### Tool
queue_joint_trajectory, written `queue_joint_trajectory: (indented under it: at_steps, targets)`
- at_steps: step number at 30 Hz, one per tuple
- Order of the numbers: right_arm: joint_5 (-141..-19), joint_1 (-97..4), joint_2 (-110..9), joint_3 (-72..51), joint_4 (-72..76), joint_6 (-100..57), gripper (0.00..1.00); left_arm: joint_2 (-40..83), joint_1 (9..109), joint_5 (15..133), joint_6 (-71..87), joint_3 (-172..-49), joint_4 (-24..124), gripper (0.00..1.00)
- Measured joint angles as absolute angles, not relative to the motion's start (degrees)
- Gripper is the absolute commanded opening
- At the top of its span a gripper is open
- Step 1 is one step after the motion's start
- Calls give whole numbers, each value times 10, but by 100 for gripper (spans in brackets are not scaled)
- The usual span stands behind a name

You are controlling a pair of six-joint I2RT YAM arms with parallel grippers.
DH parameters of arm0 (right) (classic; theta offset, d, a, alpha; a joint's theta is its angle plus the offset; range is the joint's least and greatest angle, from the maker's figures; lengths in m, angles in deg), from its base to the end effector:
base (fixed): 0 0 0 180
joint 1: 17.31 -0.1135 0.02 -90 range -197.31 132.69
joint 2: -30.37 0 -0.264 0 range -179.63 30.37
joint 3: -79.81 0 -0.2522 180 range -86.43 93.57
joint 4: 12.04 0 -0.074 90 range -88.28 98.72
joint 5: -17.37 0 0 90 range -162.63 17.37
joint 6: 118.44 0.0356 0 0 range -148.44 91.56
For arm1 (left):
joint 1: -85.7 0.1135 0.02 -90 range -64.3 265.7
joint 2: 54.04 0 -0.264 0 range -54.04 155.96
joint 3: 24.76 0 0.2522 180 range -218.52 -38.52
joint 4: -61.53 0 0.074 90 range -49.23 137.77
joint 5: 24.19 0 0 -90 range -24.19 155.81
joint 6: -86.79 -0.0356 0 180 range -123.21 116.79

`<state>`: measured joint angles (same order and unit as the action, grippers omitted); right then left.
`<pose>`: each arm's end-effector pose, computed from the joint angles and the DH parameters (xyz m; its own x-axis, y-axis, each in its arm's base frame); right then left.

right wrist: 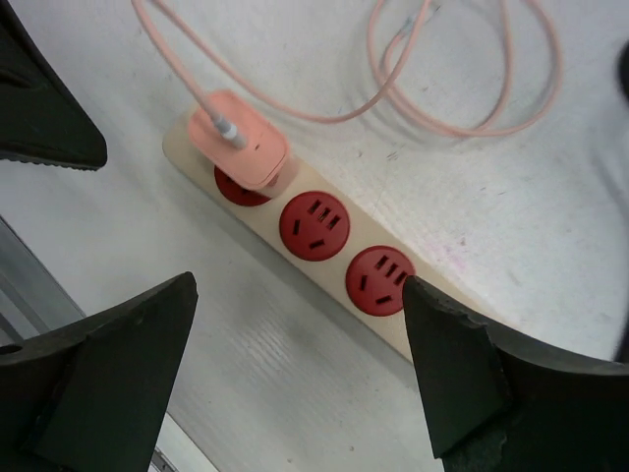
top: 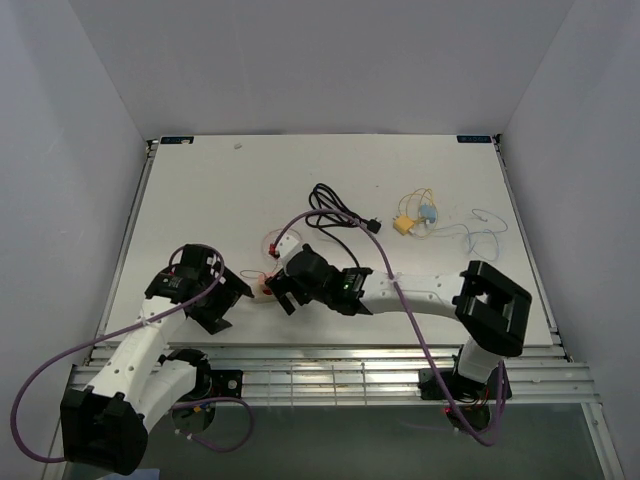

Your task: Insert the plug

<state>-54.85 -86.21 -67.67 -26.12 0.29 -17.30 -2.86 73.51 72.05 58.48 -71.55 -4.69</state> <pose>0.1449 0.3453 0.2086 -0.3636 -0.4313 -0.8257 -0.7435 0.6683 -0.0217 0.1383 -0.0338 0.1967 -0.6531 -0.7543 -0.0672 -0.6955 0.6325 -0.3409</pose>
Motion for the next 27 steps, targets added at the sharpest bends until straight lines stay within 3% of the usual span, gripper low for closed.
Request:
queue_joint_trajectory:
  at_steps: [5,11,17,21,26,27]
  targets:
    - [-548,-814,-579,-238,32,-168,90,-56,735,702,548,-802,-92,98]
    - [-563,-655,-502,-222,76,-137,90,-65,735,655,506,-900,-131,98]
    - [-556,-481,-497,-233,161,-75,90,-41,735,603,475,-950,-125,98]
    - [-565,-418,-504,-269,192,-15,90,-22,735,597,461,-952,-96,98]
    - [-566,-358,-525,-333,198,78,100,6,735,599,448,-951,-67,98]
    - [-563,-351,-530,-339,197,89,95,9,735,601,446,-950,-63,98]
